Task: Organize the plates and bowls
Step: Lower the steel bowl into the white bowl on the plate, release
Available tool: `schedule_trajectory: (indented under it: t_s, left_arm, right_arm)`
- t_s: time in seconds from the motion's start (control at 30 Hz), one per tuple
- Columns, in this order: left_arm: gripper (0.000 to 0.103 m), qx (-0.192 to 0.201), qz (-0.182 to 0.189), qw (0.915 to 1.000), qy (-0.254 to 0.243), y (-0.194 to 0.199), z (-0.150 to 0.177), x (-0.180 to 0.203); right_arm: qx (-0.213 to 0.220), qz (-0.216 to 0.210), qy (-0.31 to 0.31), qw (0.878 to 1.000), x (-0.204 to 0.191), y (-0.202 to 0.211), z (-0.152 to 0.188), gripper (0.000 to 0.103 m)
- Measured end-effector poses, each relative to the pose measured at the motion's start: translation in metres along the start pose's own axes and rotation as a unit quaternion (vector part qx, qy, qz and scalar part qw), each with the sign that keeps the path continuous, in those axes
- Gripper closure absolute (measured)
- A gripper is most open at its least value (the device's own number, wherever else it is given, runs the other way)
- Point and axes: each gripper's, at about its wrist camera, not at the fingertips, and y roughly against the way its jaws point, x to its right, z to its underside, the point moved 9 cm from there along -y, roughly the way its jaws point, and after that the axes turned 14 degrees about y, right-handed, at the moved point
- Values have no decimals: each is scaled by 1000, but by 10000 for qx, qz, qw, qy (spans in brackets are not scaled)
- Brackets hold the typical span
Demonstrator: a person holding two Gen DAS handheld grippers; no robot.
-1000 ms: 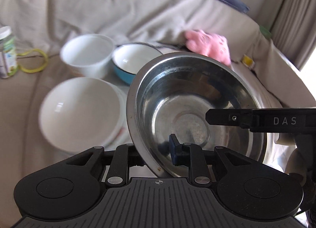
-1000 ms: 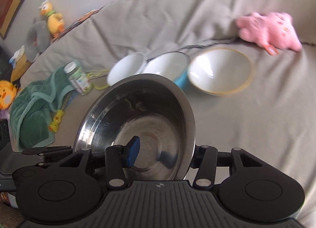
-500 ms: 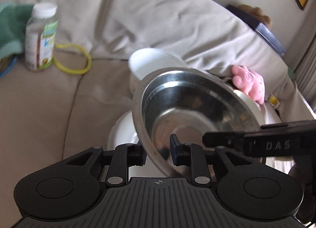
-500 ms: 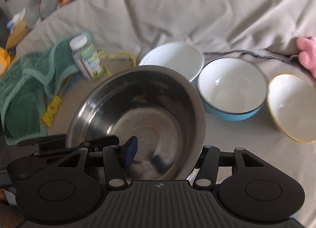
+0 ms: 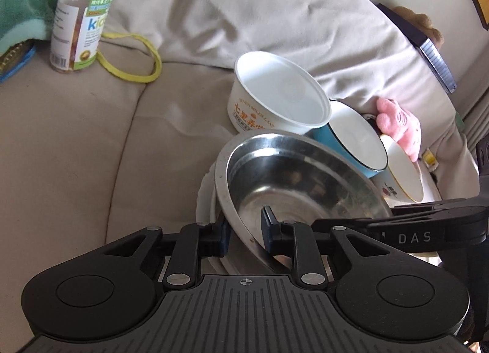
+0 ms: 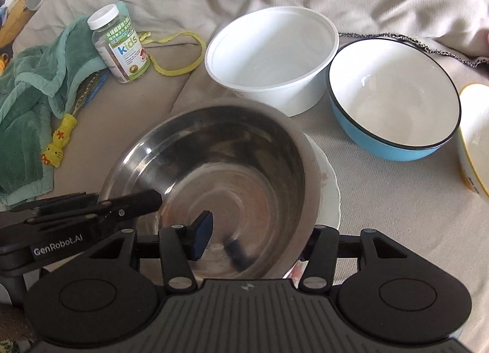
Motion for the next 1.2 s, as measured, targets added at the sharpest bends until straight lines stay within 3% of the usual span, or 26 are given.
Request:
schedule_trajectory:
  t_s: [0.3,0.4,0.47,0.53,0.73,0.87,0.97,1.2]
  left_arm:
    - [78,-9,-23,9999,-130,6,3,2]
    - [76,-221,275,9991,251,5,1,-5]
    - [82,-244,421,9969,619,4,-2,-14]
    - [87,-124,369,9969,688,3,-5,-17]
    - [86,179,120,9993,303,4,-5,-7]
    - [80,280,55,9996,-36,10,-4,0]
    - [79,396,-240,9985,-291,15,-3,1]
    - [80,338,-553,9967,-496,11,1,-4]
  right_arm:
    - [54,-359,-116,9993,-2,10,5,48]
    - [98,-363,-197,9991,-1,11,5,48]
    - [156,-381,-272,9988,2,11,4,48]
    - [194,-403,-302,9985,3,12,4,48]
    - [212,-351,-242,9989,0,10,5,47]
    - [185,-342,-261,9989,-1,13,3,42]
    - [194,-291,-100,9993,-4,20,4,39]
    - [193,-281,23,9994,-8,26,8,39]
